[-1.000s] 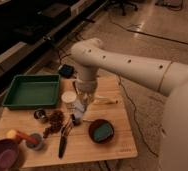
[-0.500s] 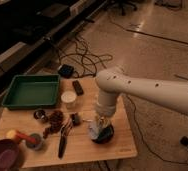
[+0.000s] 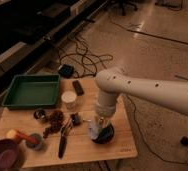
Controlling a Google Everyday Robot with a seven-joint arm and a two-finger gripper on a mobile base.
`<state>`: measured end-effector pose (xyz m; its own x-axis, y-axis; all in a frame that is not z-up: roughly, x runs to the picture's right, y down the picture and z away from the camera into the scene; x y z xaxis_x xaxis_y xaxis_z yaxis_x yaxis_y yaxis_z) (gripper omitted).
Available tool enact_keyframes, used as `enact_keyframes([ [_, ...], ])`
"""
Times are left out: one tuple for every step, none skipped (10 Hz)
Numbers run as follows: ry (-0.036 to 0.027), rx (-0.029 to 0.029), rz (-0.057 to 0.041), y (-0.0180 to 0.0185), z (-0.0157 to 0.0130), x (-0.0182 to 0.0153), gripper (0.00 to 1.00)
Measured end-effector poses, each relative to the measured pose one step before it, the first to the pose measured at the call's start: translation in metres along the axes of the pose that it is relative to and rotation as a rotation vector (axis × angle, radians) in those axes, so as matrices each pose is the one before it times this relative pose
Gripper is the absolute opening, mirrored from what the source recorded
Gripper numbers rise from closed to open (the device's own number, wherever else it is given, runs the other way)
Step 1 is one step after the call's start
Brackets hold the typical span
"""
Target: Wipe table surface with towel
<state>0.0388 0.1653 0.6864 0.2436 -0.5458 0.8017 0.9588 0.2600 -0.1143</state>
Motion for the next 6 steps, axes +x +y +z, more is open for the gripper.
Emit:
enact_keyframes([
  [-0.00013,-0.00051,0.00029,0.00024,-0.00010,0.00007,0.00],
  [0.00150,-0.00165,0.00097,0.00063,-0.00025,0.00056,0.00],
  [0.01217,-0.00174,0.00490,0.00077,-0.00371,0.00224,0.00],
  [0.01240,-0.00135,0.01020,0.00220,-0.00638,0.00658,0.00],
  [0.00826,0.00102,0.01179,0.00346,-0.00521,0.00910,0.00],
  [0.01194,0.00006,0.01059,0.00639,-0.00712,0.01786,0.00],
])
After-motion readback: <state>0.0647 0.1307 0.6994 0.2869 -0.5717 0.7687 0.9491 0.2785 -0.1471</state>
